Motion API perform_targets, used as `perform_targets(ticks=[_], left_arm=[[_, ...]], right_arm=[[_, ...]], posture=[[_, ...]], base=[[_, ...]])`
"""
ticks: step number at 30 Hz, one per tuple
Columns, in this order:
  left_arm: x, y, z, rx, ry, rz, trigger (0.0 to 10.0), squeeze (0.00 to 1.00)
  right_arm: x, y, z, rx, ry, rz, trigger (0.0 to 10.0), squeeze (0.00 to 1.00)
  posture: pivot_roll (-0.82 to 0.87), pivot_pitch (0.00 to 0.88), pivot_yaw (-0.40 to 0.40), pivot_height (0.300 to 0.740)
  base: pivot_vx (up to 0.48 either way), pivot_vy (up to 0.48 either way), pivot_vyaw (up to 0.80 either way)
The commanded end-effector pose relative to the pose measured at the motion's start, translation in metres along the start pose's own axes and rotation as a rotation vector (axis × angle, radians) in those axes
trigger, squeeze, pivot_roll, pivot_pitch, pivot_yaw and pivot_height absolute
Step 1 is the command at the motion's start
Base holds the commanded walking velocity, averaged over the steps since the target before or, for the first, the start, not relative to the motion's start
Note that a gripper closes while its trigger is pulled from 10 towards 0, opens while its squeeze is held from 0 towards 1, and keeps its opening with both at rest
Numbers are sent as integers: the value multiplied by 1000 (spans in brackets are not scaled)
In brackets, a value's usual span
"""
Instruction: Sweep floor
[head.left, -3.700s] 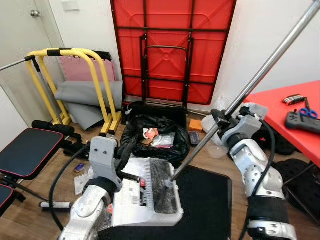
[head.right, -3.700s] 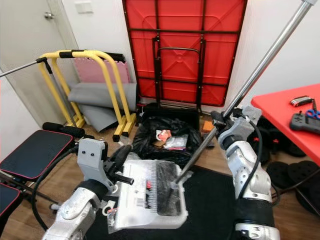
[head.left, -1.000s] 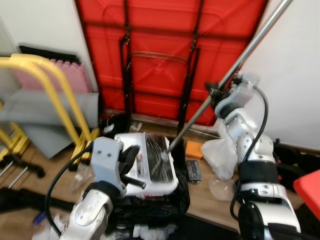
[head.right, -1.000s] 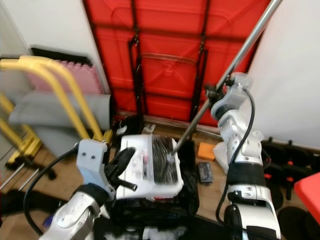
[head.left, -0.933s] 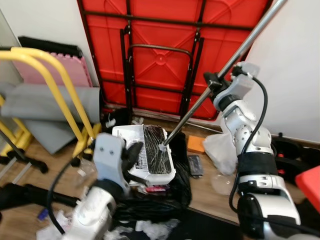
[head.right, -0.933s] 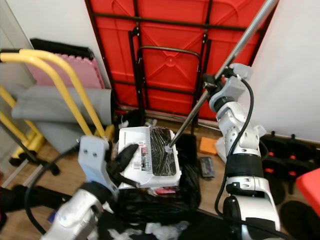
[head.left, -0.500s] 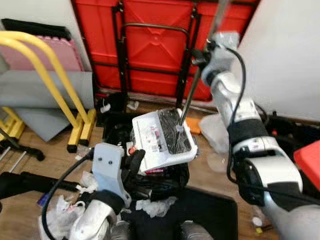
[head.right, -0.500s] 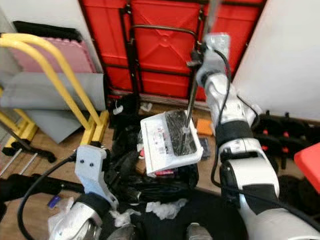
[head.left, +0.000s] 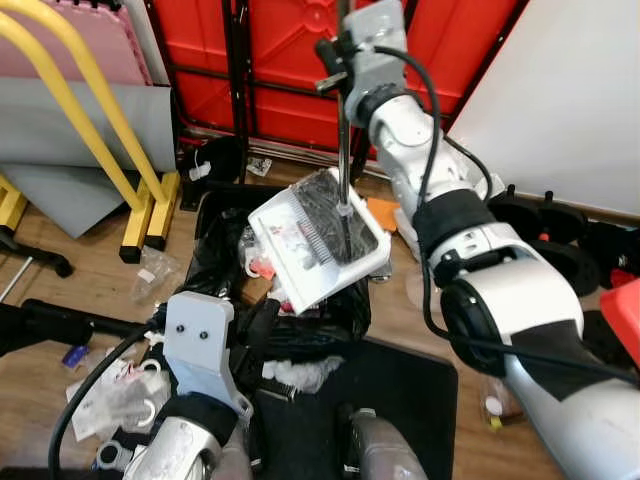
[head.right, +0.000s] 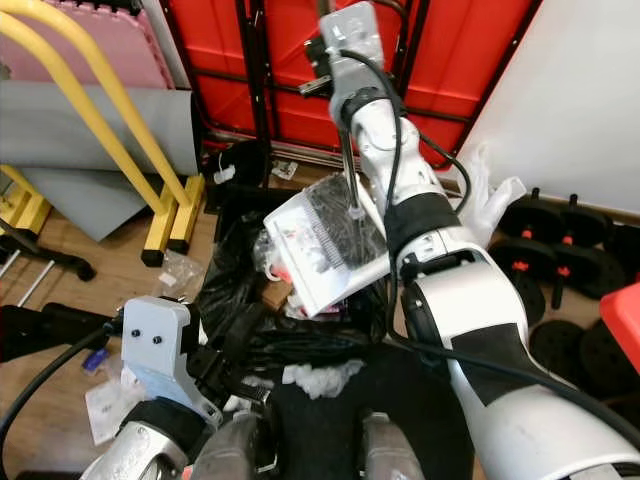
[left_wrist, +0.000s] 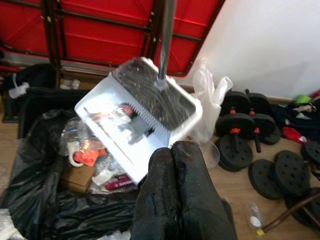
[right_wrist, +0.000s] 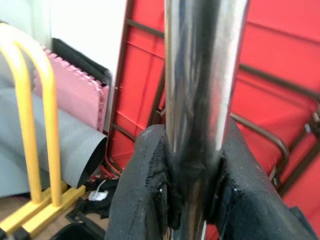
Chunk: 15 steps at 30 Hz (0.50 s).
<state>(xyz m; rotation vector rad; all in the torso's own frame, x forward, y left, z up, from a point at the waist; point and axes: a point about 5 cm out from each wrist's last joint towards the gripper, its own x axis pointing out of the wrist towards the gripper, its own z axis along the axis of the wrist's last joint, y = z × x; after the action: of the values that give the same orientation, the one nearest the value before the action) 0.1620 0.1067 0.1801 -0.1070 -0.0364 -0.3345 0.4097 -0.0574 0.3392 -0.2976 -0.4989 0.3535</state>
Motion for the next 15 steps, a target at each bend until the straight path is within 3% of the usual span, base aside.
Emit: perform_targets(ticks=[1,2,3,5,10,15], left_arm=[[-4,-3,-2,-3,29,-3,10000,0],[-4,-3,-2,-3,29,-3,10000,0],[-4,-4,-1,-3,30,-5,10000,0],[-4,-4,-1,-3,30,-5,10000,0],[-7,-7,1,-2,36,-4,10000,0],[-8,-9,2,-1,40,-1,10000,0]], right_arm=[[9,6,35,-116,-160,24,10000,0],[9,6,35,-116,-160,24,10000,0],[12,13,44,-199,-197,47,10000,0],[12,13,44,-199,-197,47,10000,0],[18,24,64,-317,-274,38,10000,0],[20,25,69,-322,-289,22,10000,0]], posture=[[16,362,-108,740],[16,362,-108,740],[22,368,-113,740],[22,368,-113,740],[24,376,-118,740],[24,376,-117,740]], base=[[0,0,0],[0,0,0],[0,0,0],[0,0,0],[0,0,0],[0,0,0]])
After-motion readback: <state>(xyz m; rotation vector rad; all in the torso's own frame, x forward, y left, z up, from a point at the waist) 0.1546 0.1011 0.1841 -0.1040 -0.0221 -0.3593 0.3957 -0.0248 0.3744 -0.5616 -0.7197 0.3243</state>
